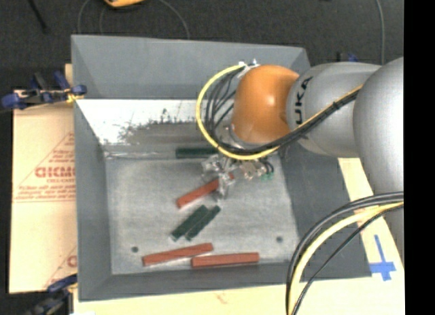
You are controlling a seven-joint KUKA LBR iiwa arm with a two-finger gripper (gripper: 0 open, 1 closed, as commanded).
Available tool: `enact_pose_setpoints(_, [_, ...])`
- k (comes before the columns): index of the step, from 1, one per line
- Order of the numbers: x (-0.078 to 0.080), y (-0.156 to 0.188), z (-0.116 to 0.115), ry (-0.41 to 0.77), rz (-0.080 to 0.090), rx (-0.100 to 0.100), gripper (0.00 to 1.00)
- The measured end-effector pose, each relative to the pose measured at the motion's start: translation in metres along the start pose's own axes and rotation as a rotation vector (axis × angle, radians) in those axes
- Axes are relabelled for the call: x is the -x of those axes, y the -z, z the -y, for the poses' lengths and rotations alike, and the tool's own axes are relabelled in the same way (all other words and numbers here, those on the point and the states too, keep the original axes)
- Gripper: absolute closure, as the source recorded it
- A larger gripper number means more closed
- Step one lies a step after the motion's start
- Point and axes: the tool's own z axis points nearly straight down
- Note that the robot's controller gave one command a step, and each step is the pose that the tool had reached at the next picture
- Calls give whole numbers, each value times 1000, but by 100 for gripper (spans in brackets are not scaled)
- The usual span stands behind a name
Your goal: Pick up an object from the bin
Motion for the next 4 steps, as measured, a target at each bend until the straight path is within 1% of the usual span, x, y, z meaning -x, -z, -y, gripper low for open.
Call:
enact_pose_setpoints(1, [0, 0, 0, 0, 0, 0, 100])
enact_pose_setpoints(2, [-3, 13, -1, -2, -11, 5, 100])
enact_pose_setpoints(4, [0, 52, 0, -4, -3, 0, 100])
